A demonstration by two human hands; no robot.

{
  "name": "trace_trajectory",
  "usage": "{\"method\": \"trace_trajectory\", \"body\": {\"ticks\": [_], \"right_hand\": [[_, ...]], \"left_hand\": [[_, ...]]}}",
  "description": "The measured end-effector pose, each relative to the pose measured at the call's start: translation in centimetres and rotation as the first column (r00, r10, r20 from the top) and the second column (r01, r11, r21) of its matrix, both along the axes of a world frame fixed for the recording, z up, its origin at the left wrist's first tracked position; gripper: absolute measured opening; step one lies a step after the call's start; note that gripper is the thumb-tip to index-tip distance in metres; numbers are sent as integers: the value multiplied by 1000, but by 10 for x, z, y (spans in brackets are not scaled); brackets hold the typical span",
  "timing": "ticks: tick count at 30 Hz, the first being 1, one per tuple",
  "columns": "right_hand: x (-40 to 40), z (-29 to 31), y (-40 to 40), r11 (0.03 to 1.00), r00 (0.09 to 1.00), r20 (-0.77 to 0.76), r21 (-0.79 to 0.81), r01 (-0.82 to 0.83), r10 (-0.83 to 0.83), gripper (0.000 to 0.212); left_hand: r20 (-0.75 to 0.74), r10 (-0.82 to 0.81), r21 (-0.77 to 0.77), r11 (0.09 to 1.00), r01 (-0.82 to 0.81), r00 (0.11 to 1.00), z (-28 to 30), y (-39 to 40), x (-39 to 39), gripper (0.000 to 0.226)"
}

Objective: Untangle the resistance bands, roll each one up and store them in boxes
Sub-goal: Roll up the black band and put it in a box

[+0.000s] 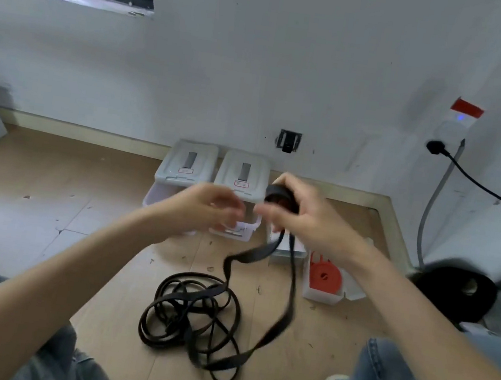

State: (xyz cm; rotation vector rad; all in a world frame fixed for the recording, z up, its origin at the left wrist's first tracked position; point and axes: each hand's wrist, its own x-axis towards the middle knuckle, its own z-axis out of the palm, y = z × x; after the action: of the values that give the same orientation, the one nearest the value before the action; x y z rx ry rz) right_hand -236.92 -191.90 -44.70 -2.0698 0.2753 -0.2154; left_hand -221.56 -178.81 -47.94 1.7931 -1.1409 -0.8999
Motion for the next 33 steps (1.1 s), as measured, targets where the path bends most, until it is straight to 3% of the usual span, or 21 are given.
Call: {"method": "trace_trajectory", "body": {"ticks": [1, 2, 4, 7, 11, 13, 15, 16, 18, 19, 20, 23, 25, 27, 30, 33], "right_hand": [[2, -1, 4, 988, 998, -53, -150, -26, 18, 24], [4, -2, 7, 965, 997, -79, -258, -45, 25, 26], [5, -3, 11, 936, 997, -77, -347, -57, 33, 25], [4, -3, 12, 945, 998, -56, -325, -50, 33, 25], [1, -1, 8, 998, 995, 96, -55, 40, -35, 37], [0, 0, 5, 997, 979, 193, -32, 76, -68, 30], [-1, 0, 2, 986, 974, 213, -125, 106, -77, 22], [-2, 0, 1, 980, 976, 204, -166, 110, -75, 18], [-2, -1, 0, 962, 983, 181, -259, 88, -41, 16], [-1, -1, 1, 948, 986, 166, -313, 67, -15, 17], [-1, -2, 1, 934, 989, 149, -356, 44, 10, 19], [0, 0, 3, 919, 993, 103, -394, -4, 49, 22], [0, 2, 5, 938, 994, 96, -345, -19, 56, 21], [-1, 2, 6, 973, 992, 124, -229, 28, 1, 24], [0, 0, 7, 985, 973, 158, -27, 172, -166, 28], [2, -2, 7, 974, 959, 174, 12, 226, -225, 22]], "left_hand": [[-261, 50, -75, 995, -72, 964, 9, 1, -3, 28], [-430, 53, -113, 987, -112, 901, 17, 2, -8, 36], [-455, 60, -106, 987, -121, 888, 22, 3, -18, 46], [-450, 126, -103, 976, -191, 884, 20, 2, -29, 39], [-673, 90, -148, 956, -252, 734, 24, 5, -18, 35], [-740, 27, -169, 960, -224, 672, 26, 6, -13, 22], [-714, 8, -156, 973, -170, 700, 27, 7, -12, 11], [-618, 24, -133, 982, -135, 786, 25, 7, -13, 7], [-183, 76, -76, 993, -92, 980, 21, 6, -13, 5], [-5, 85, -59, 995, -85, 996, 21, 6, -13, 7], [63, 81, -44, 996, -78, 995, 23, 6, -12, 10], [-53, 4, -28, 1000, -5, 999, 24, 7, -15, 25], [-46, -7, -73, 997, 4, 999, 20, 8, -20, 35], [-69, 12, -150, 988, -22, 998, 18, 7, -24, 29], [-244, 22, -196, 978, -72, 969, 20, 7, -26, 20], [-287, 77, -179, 975, -133, 955, 18, 7, -25, 23]]}}
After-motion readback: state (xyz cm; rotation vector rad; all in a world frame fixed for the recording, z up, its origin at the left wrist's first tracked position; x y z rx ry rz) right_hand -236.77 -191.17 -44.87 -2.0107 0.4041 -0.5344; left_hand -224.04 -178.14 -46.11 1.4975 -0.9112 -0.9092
